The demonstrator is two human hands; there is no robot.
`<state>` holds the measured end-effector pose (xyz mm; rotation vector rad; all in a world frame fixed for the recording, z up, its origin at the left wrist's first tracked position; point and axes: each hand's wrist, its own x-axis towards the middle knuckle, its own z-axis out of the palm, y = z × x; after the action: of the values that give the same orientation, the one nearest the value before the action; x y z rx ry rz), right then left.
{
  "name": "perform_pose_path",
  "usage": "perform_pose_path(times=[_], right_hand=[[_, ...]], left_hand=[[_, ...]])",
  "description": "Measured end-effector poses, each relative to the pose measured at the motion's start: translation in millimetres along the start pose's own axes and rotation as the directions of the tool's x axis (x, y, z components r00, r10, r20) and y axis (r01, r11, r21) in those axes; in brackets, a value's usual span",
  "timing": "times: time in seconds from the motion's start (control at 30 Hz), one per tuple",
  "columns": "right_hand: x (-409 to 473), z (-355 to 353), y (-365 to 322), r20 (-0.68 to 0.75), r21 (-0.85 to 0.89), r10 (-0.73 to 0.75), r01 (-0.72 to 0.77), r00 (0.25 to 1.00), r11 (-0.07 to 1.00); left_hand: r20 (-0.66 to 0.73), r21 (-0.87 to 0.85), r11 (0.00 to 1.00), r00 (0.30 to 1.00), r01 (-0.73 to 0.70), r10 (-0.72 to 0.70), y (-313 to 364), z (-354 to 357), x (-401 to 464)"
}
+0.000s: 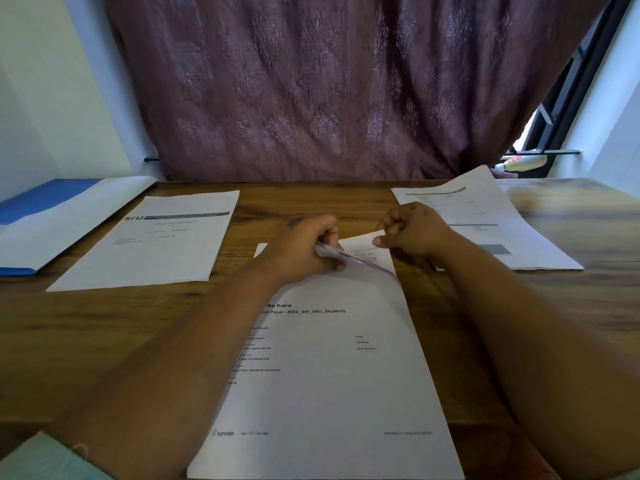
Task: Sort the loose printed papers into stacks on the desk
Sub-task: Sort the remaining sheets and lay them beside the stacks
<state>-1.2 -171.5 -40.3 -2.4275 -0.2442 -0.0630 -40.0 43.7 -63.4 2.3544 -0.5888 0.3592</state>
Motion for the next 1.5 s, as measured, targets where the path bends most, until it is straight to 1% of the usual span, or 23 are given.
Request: perform_pose_path(times=[0.07,0.13,0.2,0.3,0.33,0.47,0.6,0.77,0.83,1.2,1.37,1.43,1.5], right_hand=[[-0.4,-3.2,-1.1,0.012,0.033,-0.021,0.020,1.000,0.999],[-1.9,-5.5,-2.8,0.056,0.087,-0.026,0.021,0.998,0.996],[-5.1,-7.1,-4.7,0.119,0.224,0.017,-0.043,0.993,0.974],[-8.1,-9.6,-7.0,0.205,0.440,0.080,-0.165,0.975,0.883],[-8.4,-10.3,-7.8,0.234,0.487,0.086,-0.193,0.969,0.852],[-9.1,-12.1,-9.9,0.303,0.586,0.092,-0.261,0.949,0.767],[-9.8,-16.1,-7.8,0.350,0.599,0.030,-0.249,0.936,0.761],[-8.8,-16.5,-5.5,0.375,0.614,-0.021,-0.231,0.927,0.754],[-7.8,-15.9,-4.6,0.377,0.620,-0.029,-0.228,0.926,0.751],[-8.3,-14.9,-4.0,0.364,0.638,-0.079,-0.187,0.928,0.747],[-7.9,-14.9,-4.3,0.356,0.640,-0.078,-0.183,0.931,0.747],[-10.3,-16.1,-5.4,0.399,0.630,-0.108,-0.186,0.911,0.753],[-15.9,-20.3,-7.6,0.505,0.562,-0.148,-0.194,0.850,0.804]], left_hand=[[-0.007,0.030,1.000,1.000,0.007,-0.007,2.5,-0.4,-0.4],[-0.002,0.024,1.000,1.000,0.005,-0.005,4.7,-0.9,-1.2],[0.005,0.026,1.000,1.000,0.011,-0.011,5.3,-0.9,-1.5],[0.014,0.031,0.999,1.000,0.022,-0.023,4.5,-0.2,-1.5],[0.014,0.027,0.999,1.000,0.024,-0.024,4.3,0.1,-1.4],[0.010,0.025,0.999,1.000,0.027,-0.027,3.1,1.2,-2.0],[0.007,0.032,0.999,1.000,0.027,-0.028,4.6,0.5,-1.9],[0.005,0.052,0.997,0.999,0.048,-0.048,5.5,0.1,-1.2],[0.003,0.068,0.996,0.998,0.063,-0.063,6.1,0.1,-0.5],[-0.018,0.095,0.994,0.999,0.048,-0.047,5.9,1.1,-1.0],[-0.010,0.078,0.995,0.999,0.054,-0.053,4.0,-0.1,-1.0],[-0.020,0.081,0.995,0.998,0.058,-0.057,4.1,1.4,-2.3],[-0.062,0.134,0.989,0.997,0.058,-0.050,6.6,3.4,-2.6]])
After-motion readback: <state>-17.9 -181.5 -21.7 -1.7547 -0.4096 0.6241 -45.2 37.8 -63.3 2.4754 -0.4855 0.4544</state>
